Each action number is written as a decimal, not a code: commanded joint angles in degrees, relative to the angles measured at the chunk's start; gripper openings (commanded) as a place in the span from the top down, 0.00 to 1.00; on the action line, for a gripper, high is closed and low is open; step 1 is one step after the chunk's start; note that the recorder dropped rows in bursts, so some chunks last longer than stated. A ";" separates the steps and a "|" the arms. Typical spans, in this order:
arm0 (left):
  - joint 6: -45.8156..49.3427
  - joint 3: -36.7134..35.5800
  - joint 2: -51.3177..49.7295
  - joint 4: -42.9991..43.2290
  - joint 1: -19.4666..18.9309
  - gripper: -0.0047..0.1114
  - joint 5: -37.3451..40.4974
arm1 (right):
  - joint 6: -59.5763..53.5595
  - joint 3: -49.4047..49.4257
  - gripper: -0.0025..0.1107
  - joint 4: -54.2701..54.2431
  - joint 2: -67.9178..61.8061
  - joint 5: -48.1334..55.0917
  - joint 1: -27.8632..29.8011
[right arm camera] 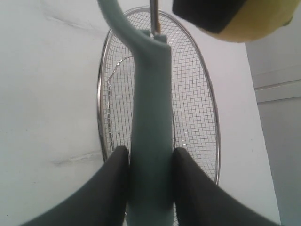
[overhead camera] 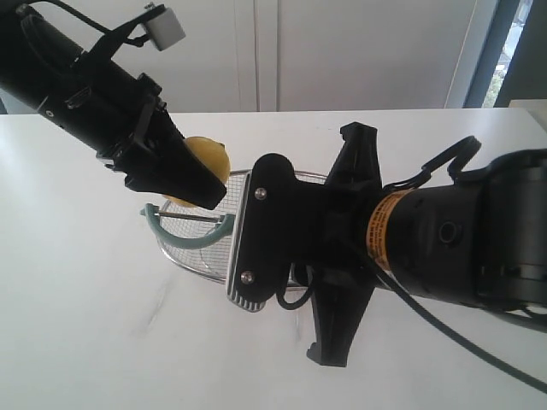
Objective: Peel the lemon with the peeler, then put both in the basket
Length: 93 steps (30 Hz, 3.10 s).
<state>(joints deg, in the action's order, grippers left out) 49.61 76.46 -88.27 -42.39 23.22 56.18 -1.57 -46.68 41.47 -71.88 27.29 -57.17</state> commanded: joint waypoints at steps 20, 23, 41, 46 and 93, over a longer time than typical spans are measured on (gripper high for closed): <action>0.14 0.25 0.30 -3.70 -0.27 0.96 2.36 | 0.53 0.12 0.98 1.89 -5.31 -0.60 0.22; 0.14 0.25 0.30 -3.70 -0.27 0.96 2.36 | 0.53 0.12 0.98 2.11 -7.45 -0.60 0.22; 0.14 0.25 0.30 -3.66 -0.27 0.96 3.12 | 3.42 0.01 0.98 6.59 -3.70 1.00 0.22; 0.14 0.25 0.30 -3.76 -0.27 0.96 3.85 | 11.00 0.01 0.98 13.90 -4.17 1.31 0.22; 0.14 0.25 0.30 -2.93 -0.27 0.96 0.83 | 10.77 0.01 0.98 13.43 0.10 2.38 -5.13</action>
<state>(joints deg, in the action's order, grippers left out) 49.82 76.46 -88.27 -43.70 23.22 56.44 9.03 -46.68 54.56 -73.14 29.56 -61.04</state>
